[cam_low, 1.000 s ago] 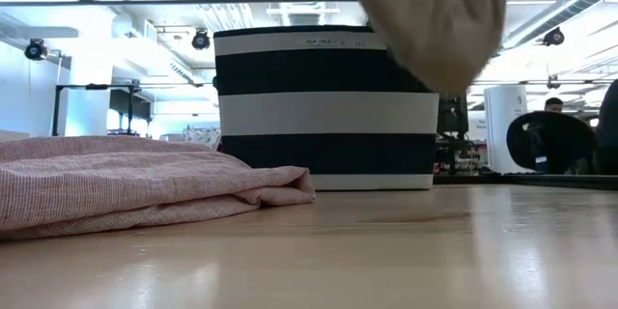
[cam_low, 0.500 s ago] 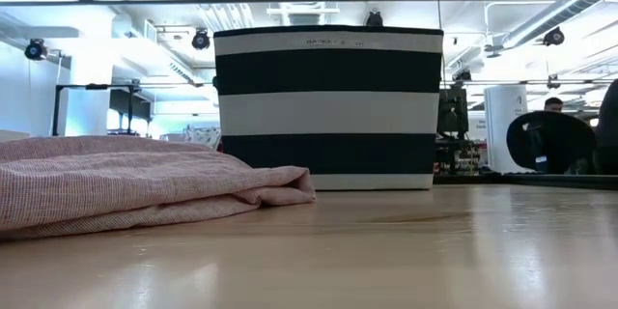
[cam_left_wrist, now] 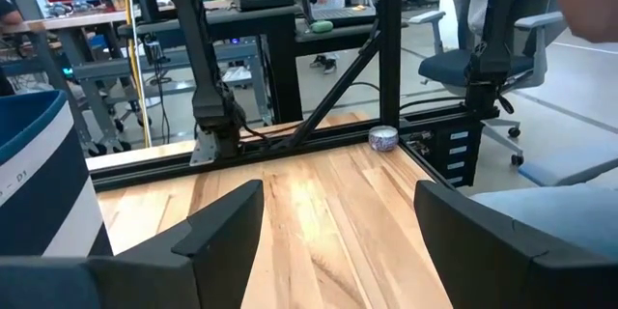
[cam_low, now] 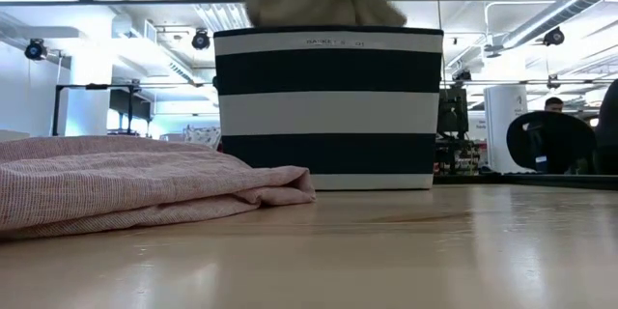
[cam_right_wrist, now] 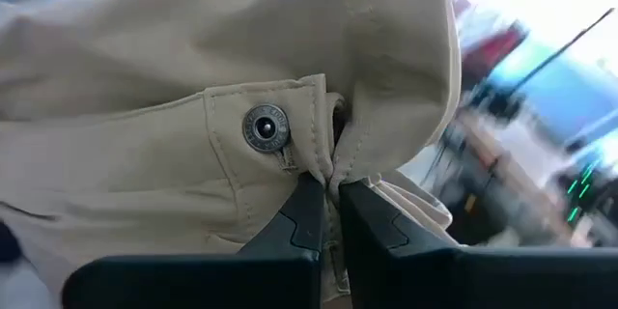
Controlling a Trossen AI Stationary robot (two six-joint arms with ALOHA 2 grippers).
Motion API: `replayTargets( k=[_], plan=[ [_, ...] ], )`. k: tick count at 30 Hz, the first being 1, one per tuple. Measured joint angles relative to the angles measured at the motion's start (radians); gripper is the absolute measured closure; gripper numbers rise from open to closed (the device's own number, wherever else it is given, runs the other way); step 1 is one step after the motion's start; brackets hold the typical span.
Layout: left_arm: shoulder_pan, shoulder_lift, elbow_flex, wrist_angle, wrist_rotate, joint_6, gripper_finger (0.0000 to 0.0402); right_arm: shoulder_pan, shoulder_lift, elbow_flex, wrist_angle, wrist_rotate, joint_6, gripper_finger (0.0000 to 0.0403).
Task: Sort clothes
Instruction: Put the brown short pants into the blue laundry bin
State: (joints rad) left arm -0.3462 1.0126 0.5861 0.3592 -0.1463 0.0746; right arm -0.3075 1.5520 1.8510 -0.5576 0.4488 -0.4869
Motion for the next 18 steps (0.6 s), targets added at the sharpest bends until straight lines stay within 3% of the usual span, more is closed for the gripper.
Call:
replayTargets(
  k=[8,18],
  plan=[
    [0.0,0.0,0.0,-0.001,0.0,-0.01,0.0143,-0.165,0.212,-0.007,-0.189,-0.276,0.124,0.0403],
    [0.0,0.0,0.0,-0.001,0.0,-0.036,0.0143,-0.221,0.467,-0.018,-0.222,-0.508,0.101,0.0403]
  ],
)
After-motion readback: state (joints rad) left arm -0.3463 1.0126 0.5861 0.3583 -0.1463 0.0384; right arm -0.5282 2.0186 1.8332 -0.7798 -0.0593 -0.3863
